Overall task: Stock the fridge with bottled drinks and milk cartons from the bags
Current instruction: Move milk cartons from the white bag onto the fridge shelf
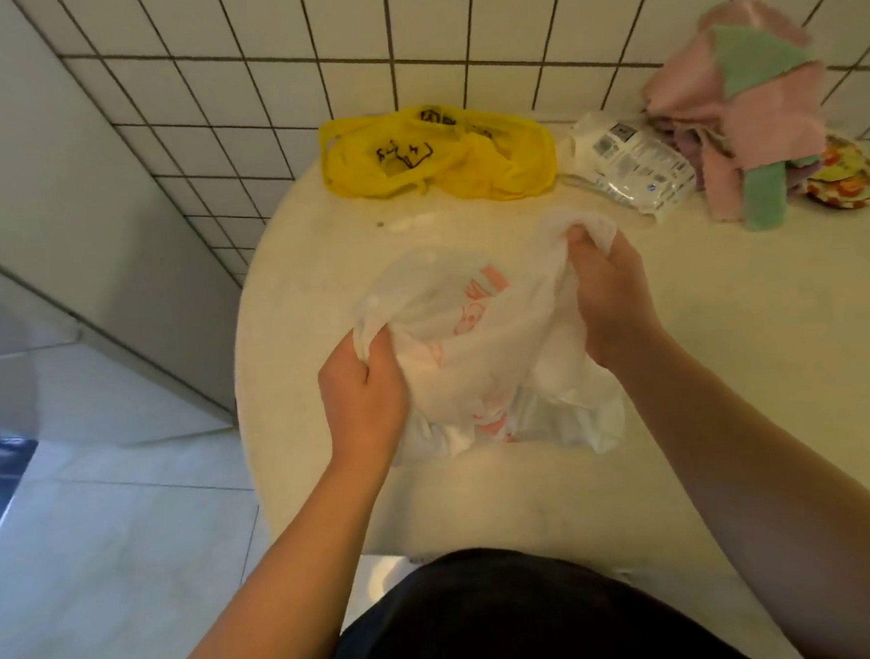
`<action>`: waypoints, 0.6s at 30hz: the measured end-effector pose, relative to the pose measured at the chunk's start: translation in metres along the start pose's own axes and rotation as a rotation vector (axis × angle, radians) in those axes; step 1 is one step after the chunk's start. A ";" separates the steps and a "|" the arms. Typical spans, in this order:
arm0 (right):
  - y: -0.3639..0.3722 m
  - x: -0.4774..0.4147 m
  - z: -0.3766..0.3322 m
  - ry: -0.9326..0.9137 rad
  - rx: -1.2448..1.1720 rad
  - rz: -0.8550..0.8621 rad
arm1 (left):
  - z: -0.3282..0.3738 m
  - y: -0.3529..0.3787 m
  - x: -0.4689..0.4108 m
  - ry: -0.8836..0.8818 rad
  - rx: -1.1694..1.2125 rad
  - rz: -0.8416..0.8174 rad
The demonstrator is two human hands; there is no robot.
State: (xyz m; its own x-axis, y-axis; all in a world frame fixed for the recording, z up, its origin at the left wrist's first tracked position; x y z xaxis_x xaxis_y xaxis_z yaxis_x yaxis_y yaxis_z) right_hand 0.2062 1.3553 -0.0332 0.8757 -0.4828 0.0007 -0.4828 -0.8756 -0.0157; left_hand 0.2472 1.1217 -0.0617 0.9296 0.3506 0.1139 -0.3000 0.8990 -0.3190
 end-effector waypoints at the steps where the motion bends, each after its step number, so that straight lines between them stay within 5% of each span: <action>1: 0.004 0.009 0.003 0.011 -0.047 -0.007 | -0.005 -0.012 -0.002 -0.004 -0.002 0.012; 5: 0.006 0.038 0.008 0.050 -0.120 -0.003 | -0.023 -0.045 -0.007 -0.045 -0.023 0.023; 13: -0.038 0.065 0.036 0.231 0.267 0.032 | -0.068 -0.055 -0.014 -0.154 -0.428 -0.287; 18: -0.082 0.068 0.059 0.344 0.684 0.043 | -0.063 -0.049 -0.008 0.067 -0.852 -0.250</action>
State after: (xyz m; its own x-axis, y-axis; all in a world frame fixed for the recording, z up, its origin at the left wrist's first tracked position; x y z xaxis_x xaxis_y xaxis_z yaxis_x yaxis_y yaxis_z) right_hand 0.3057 1.3953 -0.0913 0.7502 -0.5916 0.2954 -0.3059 -0.7066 -0.6381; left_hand 0.2678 1.0579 -0.1061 0.9651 0.1298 0.2273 0.1499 0.4376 -0.8866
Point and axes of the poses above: each hand's wrist, its own x-axis away from the middle knuckle, its own y-axis out of the palm, z = x × y, the point moved 2 cm from there along -x, towards the middle knuckle, and after that the axes turned 7 degrees about -y, right-handed, at the moved point
